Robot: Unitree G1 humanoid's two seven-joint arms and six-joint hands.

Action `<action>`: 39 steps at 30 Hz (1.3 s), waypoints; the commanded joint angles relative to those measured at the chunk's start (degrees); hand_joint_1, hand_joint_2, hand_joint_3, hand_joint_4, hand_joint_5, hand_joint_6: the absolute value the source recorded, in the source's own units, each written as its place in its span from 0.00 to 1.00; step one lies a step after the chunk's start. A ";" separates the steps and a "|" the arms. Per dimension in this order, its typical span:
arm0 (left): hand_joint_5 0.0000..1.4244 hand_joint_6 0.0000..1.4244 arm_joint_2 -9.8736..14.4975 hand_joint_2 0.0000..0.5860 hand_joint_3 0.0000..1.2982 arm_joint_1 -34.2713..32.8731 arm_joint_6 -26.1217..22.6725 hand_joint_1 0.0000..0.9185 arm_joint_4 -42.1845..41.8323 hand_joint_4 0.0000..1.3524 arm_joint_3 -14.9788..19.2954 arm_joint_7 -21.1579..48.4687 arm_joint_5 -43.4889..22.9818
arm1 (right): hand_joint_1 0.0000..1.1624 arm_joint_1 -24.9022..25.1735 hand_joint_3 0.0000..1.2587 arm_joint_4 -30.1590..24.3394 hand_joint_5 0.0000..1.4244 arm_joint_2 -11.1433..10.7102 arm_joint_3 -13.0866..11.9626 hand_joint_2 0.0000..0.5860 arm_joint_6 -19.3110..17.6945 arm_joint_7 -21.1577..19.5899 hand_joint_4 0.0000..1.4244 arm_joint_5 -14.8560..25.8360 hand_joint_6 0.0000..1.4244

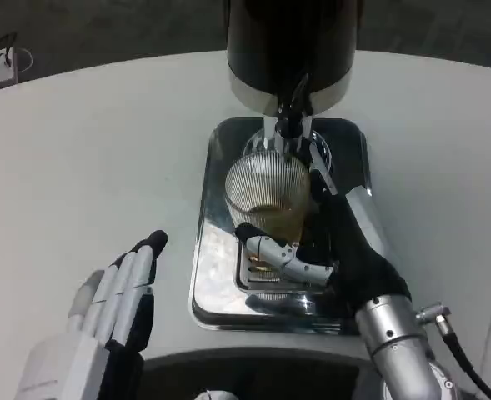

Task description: Grasp the cup under the faucet to collect the drink, then remove the cup.

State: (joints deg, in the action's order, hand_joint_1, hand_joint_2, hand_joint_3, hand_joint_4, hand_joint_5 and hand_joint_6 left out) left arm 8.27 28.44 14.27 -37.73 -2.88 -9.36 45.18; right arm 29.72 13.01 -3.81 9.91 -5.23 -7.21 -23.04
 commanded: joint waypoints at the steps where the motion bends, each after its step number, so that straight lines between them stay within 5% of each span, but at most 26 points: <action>1: 0.02 0.00 -0.09 0.31 0.00 0.56 -0.85 0.00 -0.88 0.00 0.56 0.98 -0.71 | 0.59 0.67 0.00 3.06 0.08 0.86 1.28 0.35 0.40 -0.16 0.06 -0.16 0.14; 25: 0.02 0.00 -1.02 0.31 0.00 1.14 -2.82 0.00 -2.87 0.00 2.19 2.86 -1.43 | 0.70 3.92 0.14 10.30 0.21 3.22 3.89 0.34 -2.94 -1.31 0.20 0.11 0.26; 29: 0.02 0.00 -1.13 0.31 0.00 1.26 -3.17 0.00 -3.06 0.00 2.49 3.01 -1.88 | 0.78 4.54 0.20 10.72 0.30 4.05 3.36 0.36 -2.86 -3.19 0.26 0.00 0.42; 34: 0.03 0.00 -1.28 0.30 0.00 1.43 -3.67 0.00 -3.49 0.00 2.57 3.18 -1.91 | 0.89 5.95 0.29 11.47 0.51 4.81 2.61 0.38 -3.09 -5.67 0.35 0.34 0.83; 39: 0.03 0.00 -1.59 0.30 0.00 1.27 -4.17 0.00 -3.66 0.00 2.63 3.34 -2.07 | 0.95 6.37 0.37 11.67 0.65 5.23 2.10 0.38 -4.12 -6.57 0.44 0.90 0.98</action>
State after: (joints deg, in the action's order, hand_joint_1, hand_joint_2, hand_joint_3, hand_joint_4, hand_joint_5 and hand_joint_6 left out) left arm 6.85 29.11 10.97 -40.60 -0.62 -6.64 43.25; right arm 36.38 23.80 0.50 11.59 -9.18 -14.03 -22.68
